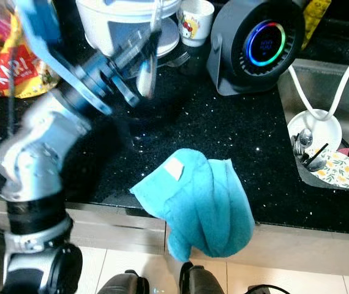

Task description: Kitchen organization

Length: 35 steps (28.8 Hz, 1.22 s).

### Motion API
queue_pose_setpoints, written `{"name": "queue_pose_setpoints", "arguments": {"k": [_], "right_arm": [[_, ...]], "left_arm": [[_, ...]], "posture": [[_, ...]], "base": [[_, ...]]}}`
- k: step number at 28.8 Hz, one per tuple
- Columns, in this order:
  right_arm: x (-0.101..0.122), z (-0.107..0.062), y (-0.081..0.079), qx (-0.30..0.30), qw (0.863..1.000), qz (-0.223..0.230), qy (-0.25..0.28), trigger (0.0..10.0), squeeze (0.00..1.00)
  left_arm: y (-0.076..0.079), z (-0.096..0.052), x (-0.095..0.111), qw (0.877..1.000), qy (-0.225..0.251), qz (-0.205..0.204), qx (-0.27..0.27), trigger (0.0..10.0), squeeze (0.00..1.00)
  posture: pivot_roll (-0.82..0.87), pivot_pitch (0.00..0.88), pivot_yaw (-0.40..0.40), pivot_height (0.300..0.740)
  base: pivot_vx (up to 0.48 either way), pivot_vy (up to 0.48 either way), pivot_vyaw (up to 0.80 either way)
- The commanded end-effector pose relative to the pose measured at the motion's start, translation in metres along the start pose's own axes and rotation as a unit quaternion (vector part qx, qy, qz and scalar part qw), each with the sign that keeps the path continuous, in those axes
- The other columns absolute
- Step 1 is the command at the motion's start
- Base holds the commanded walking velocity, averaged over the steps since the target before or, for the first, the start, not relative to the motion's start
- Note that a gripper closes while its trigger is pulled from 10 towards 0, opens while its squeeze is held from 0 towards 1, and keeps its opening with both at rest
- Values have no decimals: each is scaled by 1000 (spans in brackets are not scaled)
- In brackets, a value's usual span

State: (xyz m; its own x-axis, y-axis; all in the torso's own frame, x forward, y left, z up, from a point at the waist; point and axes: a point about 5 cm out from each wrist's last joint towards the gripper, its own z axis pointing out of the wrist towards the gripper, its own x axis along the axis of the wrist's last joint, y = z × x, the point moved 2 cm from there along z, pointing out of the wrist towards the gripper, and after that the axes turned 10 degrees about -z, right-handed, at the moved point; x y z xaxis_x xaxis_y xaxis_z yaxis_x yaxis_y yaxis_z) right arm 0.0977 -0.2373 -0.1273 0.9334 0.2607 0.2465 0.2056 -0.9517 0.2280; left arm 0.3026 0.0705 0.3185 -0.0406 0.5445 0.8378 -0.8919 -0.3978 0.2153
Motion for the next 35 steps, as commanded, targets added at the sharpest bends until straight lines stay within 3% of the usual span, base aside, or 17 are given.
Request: {"name": "queue_pose_setpoints", "arguments": {"k": [1, 10, 20, 32, 35], "right_arm": [[-12, -1, -2, 3, 1000, 4, -20, 10000, 0], [-6, 0, -2, 3, 1000, 4, -13, 10000, 0], [-1, 0, -5, 7, 1000, 4, -9, 10000, 0], [1, 0, -3, 5, 1000, 5, -8, 10000, 0], [0, 0, -3, 5, 1000, 5, -10, 10000, 0]], "left_arm": [[5, 2, -4, 1000, 3, 3, -7, 10000, 0], [13, 6, -8, 1000, -4, 13, -23, 10000, 0], [32, 12, -12, 994, -31, 76, -71, 10000, 0], [45, 10, -33, 988, -77, 59, -119, 10000, 0], [36, 11, -39, 990, -95, 63, -86, 10000, 0]], "posture": [[90, 163, -37, 740], [91, 150, -32, 740], [98, 149, -30, 740], [95, 144, -34, 740], [92, 146, -33, 740]], "base": [[0, -424, 0], [0, -449, 0], [0, -461, 0], [0, -358, 0], [0, 0, 0]]}}
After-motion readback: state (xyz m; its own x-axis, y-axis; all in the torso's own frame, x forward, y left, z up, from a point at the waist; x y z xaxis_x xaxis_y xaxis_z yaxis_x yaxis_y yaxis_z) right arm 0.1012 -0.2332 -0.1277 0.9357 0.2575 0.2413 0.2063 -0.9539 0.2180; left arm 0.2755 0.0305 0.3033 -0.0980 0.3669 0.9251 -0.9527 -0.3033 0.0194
